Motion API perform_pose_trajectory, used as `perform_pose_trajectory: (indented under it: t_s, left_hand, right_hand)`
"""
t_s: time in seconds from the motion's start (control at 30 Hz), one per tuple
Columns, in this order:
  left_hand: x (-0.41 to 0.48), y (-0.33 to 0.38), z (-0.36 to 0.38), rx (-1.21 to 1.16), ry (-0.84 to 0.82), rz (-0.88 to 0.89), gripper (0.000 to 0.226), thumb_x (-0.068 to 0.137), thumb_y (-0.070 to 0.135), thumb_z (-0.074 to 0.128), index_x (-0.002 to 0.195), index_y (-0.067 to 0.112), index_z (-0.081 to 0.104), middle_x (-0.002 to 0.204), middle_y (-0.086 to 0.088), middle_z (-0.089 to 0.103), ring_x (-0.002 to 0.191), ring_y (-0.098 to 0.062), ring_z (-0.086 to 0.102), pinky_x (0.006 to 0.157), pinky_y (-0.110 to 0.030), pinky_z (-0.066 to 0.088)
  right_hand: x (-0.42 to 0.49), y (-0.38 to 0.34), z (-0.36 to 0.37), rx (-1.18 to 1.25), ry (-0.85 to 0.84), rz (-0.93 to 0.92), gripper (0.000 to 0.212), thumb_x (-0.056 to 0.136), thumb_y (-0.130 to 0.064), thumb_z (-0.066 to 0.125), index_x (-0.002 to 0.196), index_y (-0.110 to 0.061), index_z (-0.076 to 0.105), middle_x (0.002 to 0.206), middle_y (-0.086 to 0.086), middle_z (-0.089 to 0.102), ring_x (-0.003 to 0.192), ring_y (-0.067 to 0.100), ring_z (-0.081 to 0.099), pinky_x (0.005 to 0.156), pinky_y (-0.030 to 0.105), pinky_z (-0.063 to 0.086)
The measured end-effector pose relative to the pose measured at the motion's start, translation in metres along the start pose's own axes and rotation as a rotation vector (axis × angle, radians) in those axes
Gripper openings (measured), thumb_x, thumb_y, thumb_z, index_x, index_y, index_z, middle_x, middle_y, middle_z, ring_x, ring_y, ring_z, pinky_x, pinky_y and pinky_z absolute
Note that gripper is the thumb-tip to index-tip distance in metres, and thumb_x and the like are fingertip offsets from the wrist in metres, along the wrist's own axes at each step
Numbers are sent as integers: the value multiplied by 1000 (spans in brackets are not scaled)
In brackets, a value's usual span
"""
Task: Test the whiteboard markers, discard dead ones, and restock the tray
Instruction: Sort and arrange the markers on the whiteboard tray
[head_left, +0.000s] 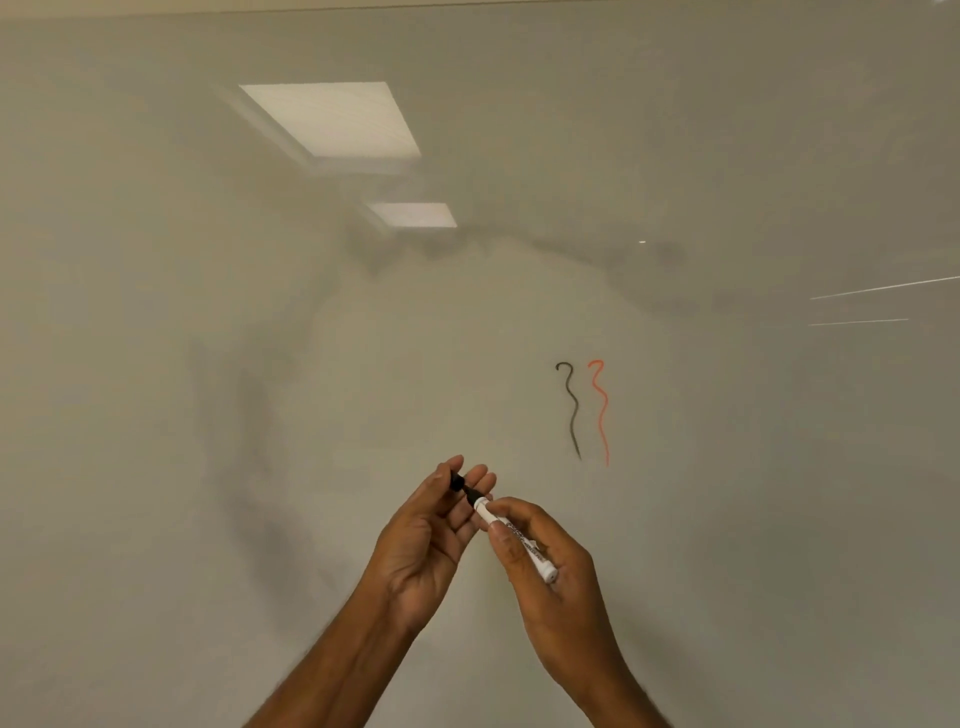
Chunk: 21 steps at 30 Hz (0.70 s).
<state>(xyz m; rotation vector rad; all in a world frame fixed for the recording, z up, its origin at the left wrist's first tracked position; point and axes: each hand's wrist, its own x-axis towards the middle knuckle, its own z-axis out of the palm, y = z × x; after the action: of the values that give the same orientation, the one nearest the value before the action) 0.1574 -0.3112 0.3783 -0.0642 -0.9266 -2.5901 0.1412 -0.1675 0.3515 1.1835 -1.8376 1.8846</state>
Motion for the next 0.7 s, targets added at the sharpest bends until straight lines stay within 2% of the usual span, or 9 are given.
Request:
perform_pose_trajectory:
  t_s: [0.17,0.27,0.37,0.5,0.7]
  left_hand:
    - [-19,0,-8,60,14,26,28,98,14,61,122,1,68,113,-23,73,99,-29,75,85,-40,63]
    - [-26,3,-22,130,44,62,29,98,15,63,122,0,69,111,-22,73,98,-29,73,92,-43,59]
    - [-33,9,-41,202,103,114,28,98,18,62,119,1,71,111,-22,74,99,-32,71,99,-48,54]
    - [-40,34,-70,270,167,183,26,99,21,61,114,5,74,104,-19,76,95,-30,72,97,-46,56]
    - [-50,84,-123,280,210,204,24,99,21,62,114,5,73,93,-12,77,77,-19,71,89,-39,59]
  right_hand:
    - [-6,1,10,36,-33,-19,20,98,-33,56,115,-35,67,114,-24,69,113,-2,62,89,11,48]
    - [-10,6,21,22,-38,-31,23,99,-33,55,119,-33,66,119,-20,68,117,0,61,93,11,47]
    - [-13,14,45,-37,-25,-21,22,99,-35,53,117,-36,65,116,-19,68,115,1,61,88,9,47]
    - [-14,20,93,-40,-15,-5,20,98,-36,53,114,-39,64,115,-21,66,113,-2,60,84,5,46]
    - [-12,23,170,27,-31,27,20,98,-34,53,111,-33,67,115,-15,68,111,4,63,89,13,51]
